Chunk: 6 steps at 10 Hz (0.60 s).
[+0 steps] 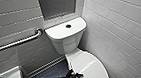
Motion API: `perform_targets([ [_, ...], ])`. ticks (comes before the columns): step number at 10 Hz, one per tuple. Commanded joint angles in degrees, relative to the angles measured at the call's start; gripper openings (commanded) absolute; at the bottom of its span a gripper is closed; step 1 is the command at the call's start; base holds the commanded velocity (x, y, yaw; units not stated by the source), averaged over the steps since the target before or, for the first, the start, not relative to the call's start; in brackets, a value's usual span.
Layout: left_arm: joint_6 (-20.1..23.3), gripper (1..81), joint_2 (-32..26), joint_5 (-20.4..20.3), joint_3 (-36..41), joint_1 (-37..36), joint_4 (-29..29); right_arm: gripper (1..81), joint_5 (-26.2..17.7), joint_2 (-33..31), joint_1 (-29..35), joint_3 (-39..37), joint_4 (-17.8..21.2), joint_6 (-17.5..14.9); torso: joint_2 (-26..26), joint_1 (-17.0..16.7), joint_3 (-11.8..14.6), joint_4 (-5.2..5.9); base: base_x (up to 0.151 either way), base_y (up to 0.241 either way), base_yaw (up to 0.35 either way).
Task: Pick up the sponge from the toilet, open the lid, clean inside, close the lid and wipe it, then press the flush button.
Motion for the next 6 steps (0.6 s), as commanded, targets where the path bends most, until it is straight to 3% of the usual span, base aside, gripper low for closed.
perform_targets([
  [1,0.59,81.1,4.39,1.25,-2.79,-4.94,0.51,1.0,-3.00,-2.60,-0.70,2.17,-0.93,0.17,0.02,0.00,0.00,0.00,0.000,0.000,0.000],
  [6,0.59,81.1,5.80,-0.41,-1.73,-6.60,1.04,1.0,-2.38,-2.69,-0.96,2.27,-0.83,0.17,0.00,-0.05,0.05,0.07,0.000,0.000,0.000],
])
